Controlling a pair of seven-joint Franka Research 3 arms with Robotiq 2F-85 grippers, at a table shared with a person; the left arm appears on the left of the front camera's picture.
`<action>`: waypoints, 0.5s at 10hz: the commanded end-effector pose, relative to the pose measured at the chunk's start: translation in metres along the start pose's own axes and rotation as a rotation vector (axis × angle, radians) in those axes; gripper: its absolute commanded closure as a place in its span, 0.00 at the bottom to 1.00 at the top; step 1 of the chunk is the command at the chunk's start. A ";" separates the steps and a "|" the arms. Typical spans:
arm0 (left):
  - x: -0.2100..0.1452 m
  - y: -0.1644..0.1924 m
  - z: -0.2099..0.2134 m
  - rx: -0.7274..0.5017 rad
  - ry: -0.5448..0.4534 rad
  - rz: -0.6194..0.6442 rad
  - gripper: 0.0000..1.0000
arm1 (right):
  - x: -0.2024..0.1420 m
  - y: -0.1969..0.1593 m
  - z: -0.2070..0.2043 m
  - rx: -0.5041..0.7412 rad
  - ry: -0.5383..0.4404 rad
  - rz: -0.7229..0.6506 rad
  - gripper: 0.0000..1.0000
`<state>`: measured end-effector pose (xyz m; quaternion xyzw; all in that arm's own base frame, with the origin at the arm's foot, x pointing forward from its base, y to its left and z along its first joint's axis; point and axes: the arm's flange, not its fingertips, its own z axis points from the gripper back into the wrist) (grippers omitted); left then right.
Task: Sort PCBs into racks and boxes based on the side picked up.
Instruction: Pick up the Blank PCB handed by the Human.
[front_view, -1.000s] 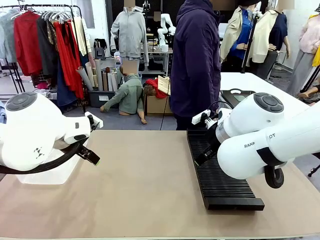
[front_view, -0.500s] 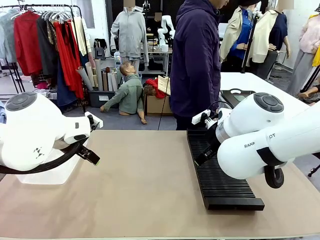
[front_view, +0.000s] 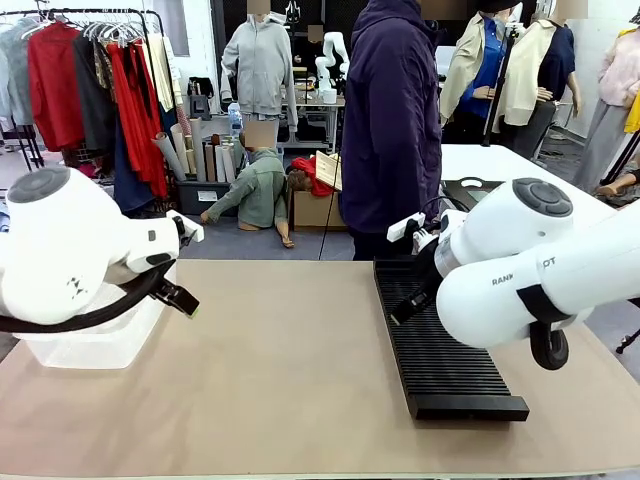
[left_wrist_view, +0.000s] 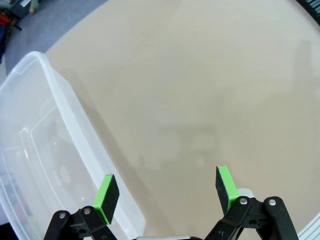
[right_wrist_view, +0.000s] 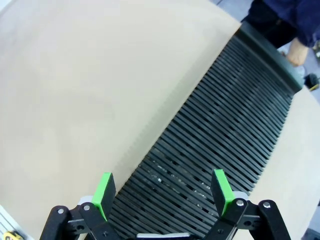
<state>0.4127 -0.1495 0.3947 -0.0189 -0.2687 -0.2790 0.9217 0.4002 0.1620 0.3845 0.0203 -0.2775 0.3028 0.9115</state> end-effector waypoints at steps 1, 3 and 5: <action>0.015 0.013 0.018 -0.028 0.024 0.015 0.00 | 0.014 -0.023 0.021 0.045 -0.002 -0.003 0.00; 0.030 0.029 0.028 -0.086 0.049 0.024 0.00 | 0.032 -0.044 0.037 0.136 0.027 -0.034 0.00; 0.047 0.055 0.043 -0.257 0.064 0.061 0.00 | 0.043 -0.069 0.058 0.221 0.106 -0.169 0.00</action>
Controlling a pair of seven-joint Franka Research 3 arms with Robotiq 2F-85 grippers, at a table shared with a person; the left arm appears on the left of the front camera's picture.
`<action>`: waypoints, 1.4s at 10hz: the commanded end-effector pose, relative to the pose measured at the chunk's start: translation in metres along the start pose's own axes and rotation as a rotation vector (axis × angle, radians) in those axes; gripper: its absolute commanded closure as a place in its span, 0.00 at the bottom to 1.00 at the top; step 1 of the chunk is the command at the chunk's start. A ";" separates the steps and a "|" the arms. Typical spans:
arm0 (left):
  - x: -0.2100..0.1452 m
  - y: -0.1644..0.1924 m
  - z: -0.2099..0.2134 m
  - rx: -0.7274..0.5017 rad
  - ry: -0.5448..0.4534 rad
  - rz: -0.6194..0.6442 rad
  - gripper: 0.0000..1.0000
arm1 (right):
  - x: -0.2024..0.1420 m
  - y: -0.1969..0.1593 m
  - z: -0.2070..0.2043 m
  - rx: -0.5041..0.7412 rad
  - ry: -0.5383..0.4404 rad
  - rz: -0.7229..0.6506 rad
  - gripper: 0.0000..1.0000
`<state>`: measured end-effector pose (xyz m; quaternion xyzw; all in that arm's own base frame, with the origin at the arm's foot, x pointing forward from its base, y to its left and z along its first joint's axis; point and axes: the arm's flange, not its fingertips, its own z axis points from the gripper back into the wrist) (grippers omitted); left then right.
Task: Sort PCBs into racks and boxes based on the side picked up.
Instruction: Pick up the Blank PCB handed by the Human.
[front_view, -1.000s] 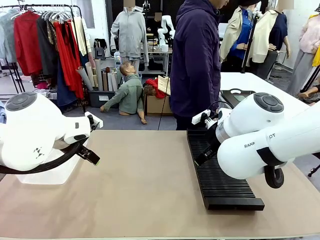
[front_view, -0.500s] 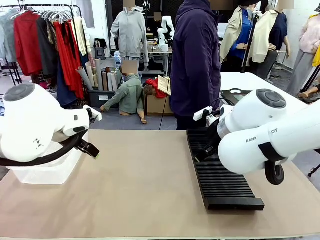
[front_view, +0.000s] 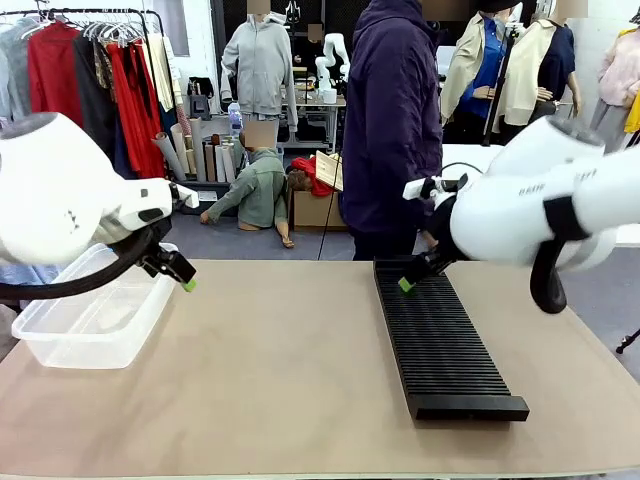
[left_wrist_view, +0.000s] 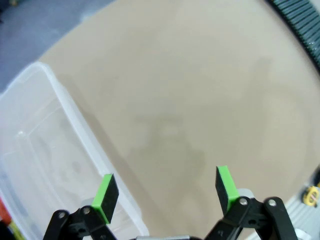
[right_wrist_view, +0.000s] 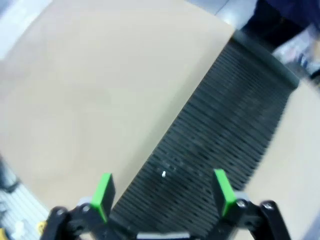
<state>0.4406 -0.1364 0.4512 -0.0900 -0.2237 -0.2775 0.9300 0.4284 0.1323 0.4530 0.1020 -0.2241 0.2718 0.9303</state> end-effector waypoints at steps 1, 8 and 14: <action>0.012 0.033 0.019 -0.191 0.008 0.021 0.00 | 0.011 -0.028 0.019 0.151 0.059 -0.114 0.00; -0.012 0.114 0.050 -0.677 -0.163 0.349 0.00 | -0.017 -0.128 0.037 0.901 -0.055 -0.360 0.00; -0.077 0.154 0.061 -0.802 -0.341 0.449 0.00 | -0.063 -0.183 0.038 1.100 -0.206 -0.460 0.00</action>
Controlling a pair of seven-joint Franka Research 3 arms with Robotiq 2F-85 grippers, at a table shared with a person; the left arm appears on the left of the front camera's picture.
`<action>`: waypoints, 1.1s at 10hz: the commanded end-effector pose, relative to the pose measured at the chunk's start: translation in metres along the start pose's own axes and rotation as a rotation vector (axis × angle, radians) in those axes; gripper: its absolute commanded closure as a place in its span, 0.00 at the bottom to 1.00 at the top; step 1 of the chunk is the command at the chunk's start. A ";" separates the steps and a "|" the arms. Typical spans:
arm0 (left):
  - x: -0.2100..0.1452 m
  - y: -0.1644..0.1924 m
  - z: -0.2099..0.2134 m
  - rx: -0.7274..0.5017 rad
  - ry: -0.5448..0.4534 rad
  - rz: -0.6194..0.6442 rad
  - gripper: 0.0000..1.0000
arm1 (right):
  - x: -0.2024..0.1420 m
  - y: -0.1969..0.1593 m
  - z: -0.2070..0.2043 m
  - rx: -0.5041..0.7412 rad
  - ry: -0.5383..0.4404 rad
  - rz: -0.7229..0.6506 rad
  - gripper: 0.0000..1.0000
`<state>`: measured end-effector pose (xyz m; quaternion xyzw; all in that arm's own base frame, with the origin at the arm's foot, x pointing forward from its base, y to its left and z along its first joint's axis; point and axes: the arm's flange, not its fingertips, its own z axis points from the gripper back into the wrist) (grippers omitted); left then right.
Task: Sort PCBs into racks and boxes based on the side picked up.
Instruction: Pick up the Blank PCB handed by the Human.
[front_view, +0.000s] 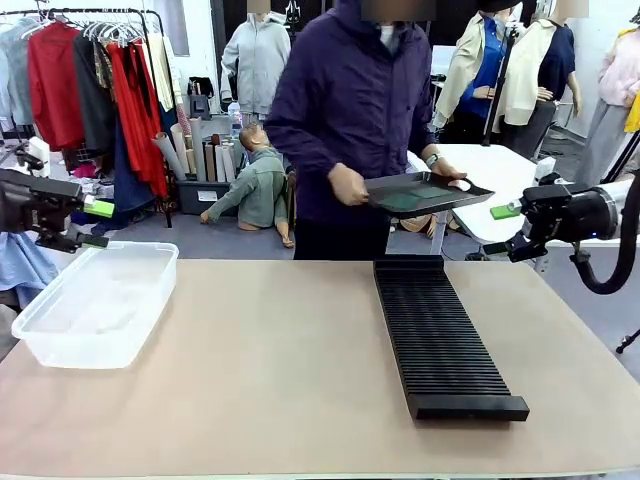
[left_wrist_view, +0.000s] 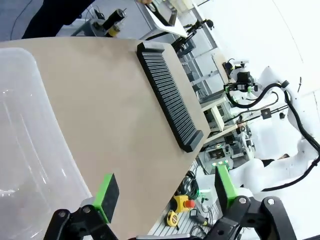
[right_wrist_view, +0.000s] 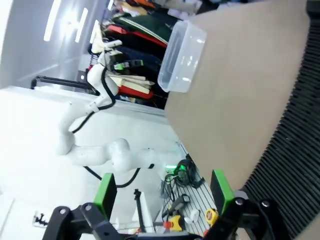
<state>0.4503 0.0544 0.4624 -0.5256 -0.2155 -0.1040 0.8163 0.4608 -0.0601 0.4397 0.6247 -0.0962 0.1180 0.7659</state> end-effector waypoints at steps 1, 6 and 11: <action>-0.002 -0.005 -0.007 -0.024 -0.001 -0.038 0.00 | 0.007 0.001 0.006 0.063 -0.027 0.049 0.00; -0.002 -0.001 -0.004 -0.004 0.010 -0.009 0.00 | -0.003 -0.001 0.008 0.044 -0.021 0.013 0.00; -0.002 -0.001 -0.004 -0.004 0.010 -0.009 0.00 | -0.003 -0.001 0.008 0.044 -0.021 0.013 0.00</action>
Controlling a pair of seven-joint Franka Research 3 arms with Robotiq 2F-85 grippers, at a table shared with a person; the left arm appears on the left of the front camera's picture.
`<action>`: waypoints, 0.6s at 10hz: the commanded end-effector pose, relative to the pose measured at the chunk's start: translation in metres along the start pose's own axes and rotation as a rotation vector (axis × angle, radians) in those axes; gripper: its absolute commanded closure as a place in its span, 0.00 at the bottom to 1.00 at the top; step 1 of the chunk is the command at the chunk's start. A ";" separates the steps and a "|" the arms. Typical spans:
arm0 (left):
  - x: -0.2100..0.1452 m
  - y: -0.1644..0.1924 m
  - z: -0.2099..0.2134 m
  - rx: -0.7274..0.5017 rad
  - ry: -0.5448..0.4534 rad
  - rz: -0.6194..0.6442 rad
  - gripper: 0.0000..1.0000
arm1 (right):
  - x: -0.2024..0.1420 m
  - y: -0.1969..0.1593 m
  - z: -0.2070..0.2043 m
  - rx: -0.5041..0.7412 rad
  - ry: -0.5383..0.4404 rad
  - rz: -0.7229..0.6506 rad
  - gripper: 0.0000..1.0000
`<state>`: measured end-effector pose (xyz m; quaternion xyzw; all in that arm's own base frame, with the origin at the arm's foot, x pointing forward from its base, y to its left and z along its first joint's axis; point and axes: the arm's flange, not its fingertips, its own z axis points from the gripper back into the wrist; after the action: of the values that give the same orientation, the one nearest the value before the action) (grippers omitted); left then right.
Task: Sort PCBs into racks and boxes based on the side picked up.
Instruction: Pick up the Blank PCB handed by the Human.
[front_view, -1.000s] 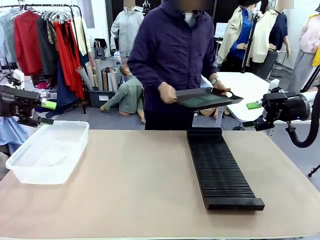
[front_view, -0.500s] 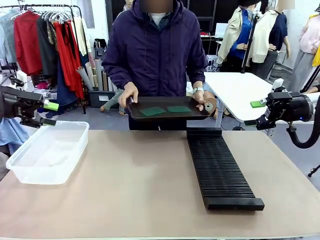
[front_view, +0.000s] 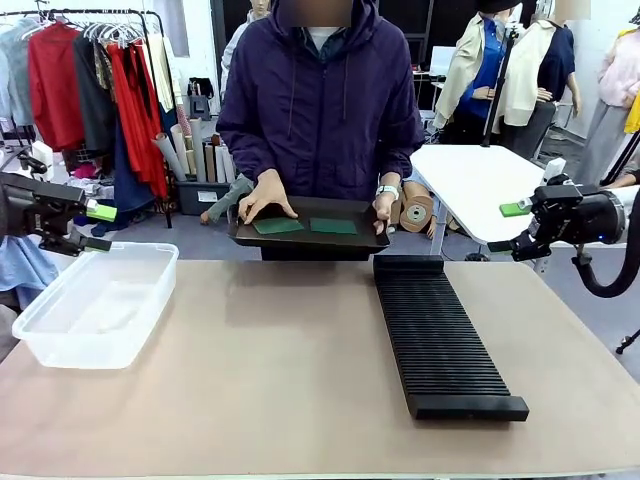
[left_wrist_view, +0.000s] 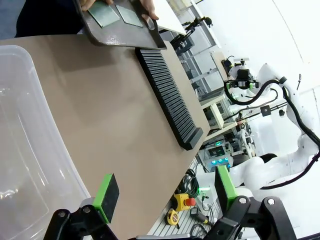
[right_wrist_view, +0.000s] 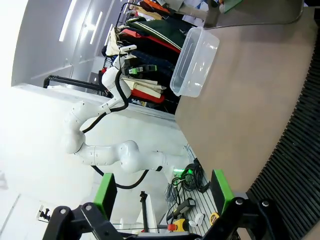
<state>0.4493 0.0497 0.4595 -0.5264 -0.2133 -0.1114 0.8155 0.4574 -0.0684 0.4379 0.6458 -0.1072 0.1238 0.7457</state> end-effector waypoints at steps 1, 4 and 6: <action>0.000 -0.001 0.001 0.002 -0.001 0.001 0.00 | 0.002 0.001 0.000 -0.012 -0.003 -0.010 0.00; 0.000 -0.001 0.001 0.002 -0.001 0.001 0.00 | 0.002 0.001 0.000 -0.012 -0.003 -0.010 0.00; 0.000 -0.001 0.001 0.002 -0.001 0.001 0.00 | 0.002 0.001 0.000 -0.012 -0.003 -0.010 0.00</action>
<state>0.4493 0.0497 0.4595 -0.5264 -0.2132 -0.1114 0.8155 0.4574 -0.0685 0.4379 0.6458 -0.1073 0.1237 0.7458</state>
